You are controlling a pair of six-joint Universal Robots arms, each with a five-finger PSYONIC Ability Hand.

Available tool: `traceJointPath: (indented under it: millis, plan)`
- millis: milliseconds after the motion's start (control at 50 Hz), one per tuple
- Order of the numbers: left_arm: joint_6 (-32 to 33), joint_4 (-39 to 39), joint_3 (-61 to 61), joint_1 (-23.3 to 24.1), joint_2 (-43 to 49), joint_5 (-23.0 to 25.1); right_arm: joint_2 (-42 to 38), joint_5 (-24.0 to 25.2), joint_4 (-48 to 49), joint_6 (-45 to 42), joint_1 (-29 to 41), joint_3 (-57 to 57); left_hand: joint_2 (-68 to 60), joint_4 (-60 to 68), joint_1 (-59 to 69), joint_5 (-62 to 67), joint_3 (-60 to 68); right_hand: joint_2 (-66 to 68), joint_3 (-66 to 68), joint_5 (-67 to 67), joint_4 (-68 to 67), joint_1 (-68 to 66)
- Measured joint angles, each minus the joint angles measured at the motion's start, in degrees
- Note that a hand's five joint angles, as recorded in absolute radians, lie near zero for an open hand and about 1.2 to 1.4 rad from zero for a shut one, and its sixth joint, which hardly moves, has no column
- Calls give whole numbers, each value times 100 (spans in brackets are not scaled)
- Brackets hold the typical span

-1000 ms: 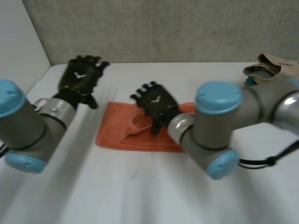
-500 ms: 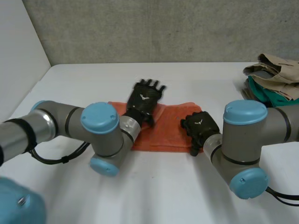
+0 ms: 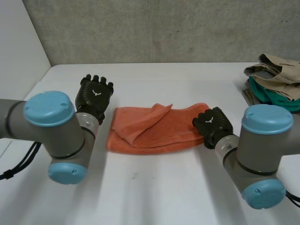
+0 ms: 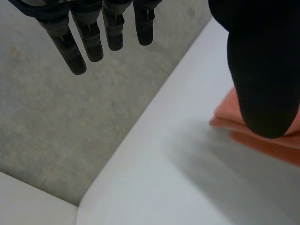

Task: Fold the laundry.

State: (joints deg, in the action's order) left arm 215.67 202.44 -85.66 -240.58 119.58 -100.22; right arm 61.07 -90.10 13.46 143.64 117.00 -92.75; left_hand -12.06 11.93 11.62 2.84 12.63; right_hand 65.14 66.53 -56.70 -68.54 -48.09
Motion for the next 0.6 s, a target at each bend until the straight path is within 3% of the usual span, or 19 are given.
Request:
traceJointPath:
  millis: [180,260,380,480,600]
  plan:
    - [-684,103,-157,389,-398,784,250,19,-17,-421,-213,-317,0,0,0,0,0,0,65,0,-2,0]
    - [-1130,189,269,662,90,1182,248,34,-6,-442,-234,-387,0,0,0,0,0,0,119,0,-2,0]
    - [-1375,167,1189,1026,1161,1271,232,35,11,-421,-228,-406,0,0,0,0,0,0,135,-73,-3,0]
    - [-1376,-86,2260,1180,2293,626,226,24,16,-407,-262,-425,0,0,0,0,0,0,135,-77,-4,0]
    - [-1166,-315,2411,890,2335,-674,228,11,-20,-446,-445,-419,0,0,0,0,0,0,148,-77,-6,0]
